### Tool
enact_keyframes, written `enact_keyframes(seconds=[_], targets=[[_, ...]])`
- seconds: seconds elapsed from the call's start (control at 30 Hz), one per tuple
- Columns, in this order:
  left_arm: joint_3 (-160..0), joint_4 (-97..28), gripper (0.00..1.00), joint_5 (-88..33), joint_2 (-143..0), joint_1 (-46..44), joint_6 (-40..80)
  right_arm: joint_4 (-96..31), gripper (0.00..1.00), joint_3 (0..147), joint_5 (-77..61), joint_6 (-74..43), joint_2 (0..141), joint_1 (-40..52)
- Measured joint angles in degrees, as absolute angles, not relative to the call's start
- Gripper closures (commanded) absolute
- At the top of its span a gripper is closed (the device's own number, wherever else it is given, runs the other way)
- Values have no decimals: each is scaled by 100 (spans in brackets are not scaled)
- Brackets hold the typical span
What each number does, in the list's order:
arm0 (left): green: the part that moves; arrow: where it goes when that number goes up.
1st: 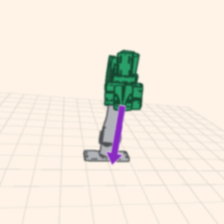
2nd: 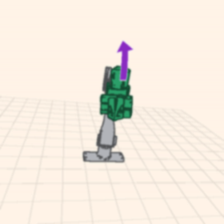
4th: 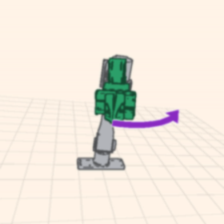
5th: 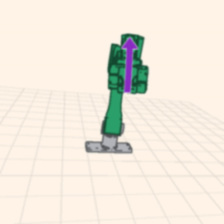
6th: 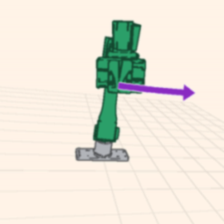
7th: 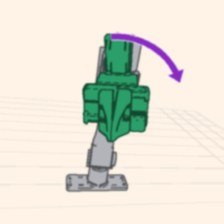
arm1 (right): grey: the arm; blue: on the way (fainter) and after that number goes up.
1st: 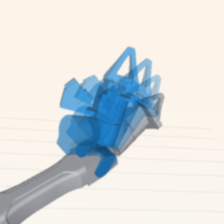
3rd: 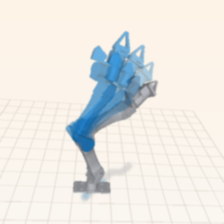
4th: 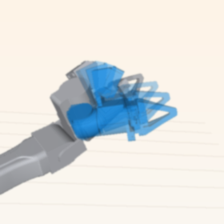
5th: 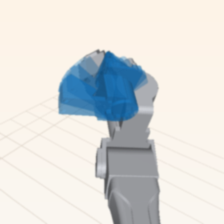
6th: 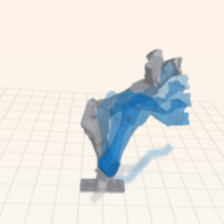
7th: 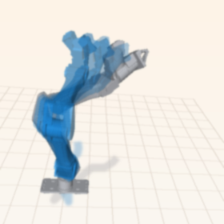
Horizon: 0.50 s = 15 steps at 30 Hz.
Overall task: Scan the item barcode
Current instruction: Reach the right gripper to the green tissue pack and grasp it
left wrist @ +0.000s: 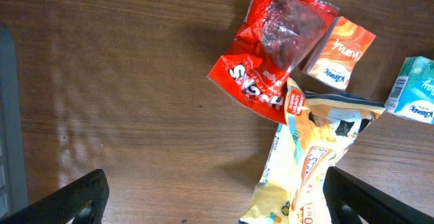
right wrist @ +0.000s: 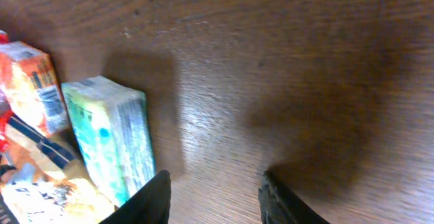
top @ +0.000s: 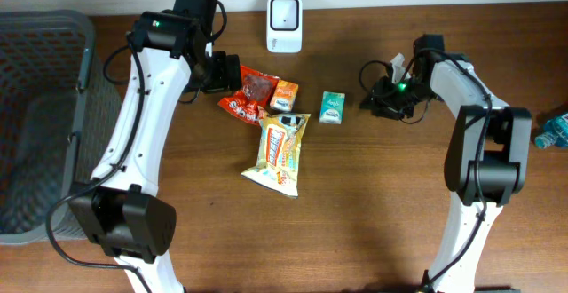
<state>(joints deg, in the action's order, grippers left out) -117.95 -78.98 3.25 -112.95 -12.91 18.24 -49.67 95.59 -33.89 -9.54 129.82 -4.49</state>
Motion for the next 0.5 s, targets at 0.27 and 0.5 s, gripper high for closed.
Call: enact_keyframes(seconds=[0.27, 0.5], targets=[[-11795, -7896, 1, 325, -11295, -1291, 1824, -4731, 49, 9570, -3277, -1026, 12759, 193], [-11795, -7898, 1, 325, -11295, -1291, 1824, -4532, 61, 9570, -2692, -1579, 12787, 674]])
